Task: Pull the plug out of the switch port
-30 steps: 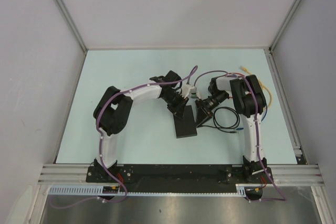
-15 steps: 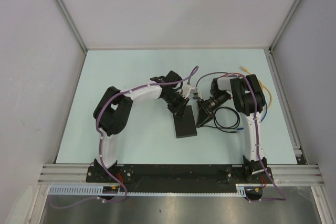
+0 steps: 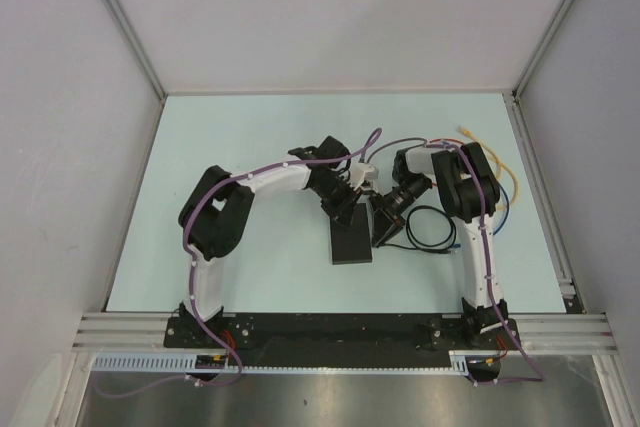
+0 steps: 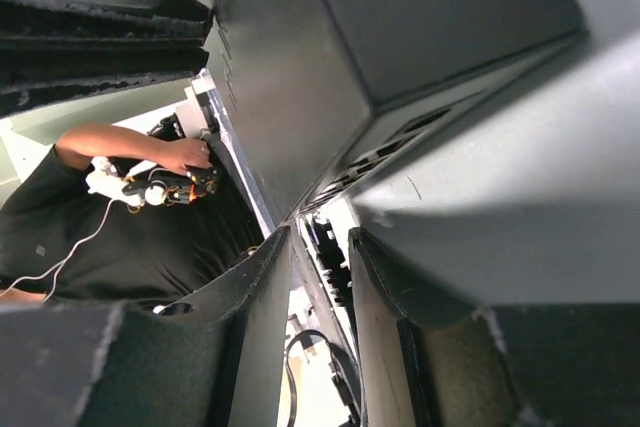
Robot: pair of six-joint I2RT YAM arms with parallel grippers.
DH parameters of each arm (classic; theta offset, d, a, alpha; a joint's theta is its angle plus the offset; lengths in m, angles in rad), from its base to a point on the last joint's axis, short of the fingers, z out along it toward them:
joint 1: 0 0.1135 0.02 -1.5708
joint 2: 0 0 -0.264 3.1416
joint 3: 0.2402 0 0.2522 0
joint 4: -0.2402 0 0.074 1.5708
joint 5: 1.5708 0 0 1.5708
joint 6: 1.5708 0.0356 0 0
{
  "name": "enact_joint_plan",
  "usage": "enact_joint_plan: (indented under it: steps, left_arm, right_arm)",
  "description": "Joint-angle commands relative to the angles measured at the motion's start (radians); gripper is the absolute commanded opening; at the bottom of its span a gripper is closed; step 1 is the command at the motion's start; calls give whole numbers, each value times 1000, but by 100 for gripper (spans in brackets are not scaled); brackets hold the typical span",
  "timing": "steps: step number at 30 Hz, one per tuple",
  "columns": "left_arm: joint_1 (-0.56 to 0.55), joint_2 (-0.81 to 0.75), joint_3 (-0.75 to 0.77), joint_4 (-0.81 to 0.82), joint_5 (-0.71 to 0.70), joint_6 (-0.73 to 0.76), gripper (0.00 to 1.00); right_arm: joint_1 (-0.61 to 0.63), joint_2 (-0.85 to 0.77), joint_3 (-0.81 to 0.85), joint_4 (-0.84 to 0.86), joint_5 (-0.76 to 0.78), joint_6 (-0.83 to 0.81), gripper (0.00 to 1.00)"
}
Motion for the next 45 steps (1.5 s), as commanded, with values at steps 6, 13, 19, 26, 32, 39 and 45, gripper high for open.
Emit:
enact_joint_plan:
  steps: [6,13,19,26,32,39,45]
  left_arm:
    - [-8,13,-31,-10,-112,55,18]
    - [-8,10,-34,-8,-110,55,18]
    - [-8,6,-43,-7,-110,60,18]
    - [-12,9,-42,-2,-106,61,18]
    - [-10,2,-48,-2,-106,63,18]
    - [-12,-2,-42,-11,-119,70,18]
    - [-12,7,-34,-11,-124,74,18]
  right_arm:
    - [36,44,-15,184,254,46,19]
    - [48,-16,-24,237,367,146,8]
    - [24,-65,-41,135,401,75,5]
    - [-54,-114,-45,119,430,48,5]
    - [-51,-181,-48,89,433,-35,4]
    - [-137,-433,7,58,373,-115,2]
    - [-353,-441,423,-134,245,-150,1]
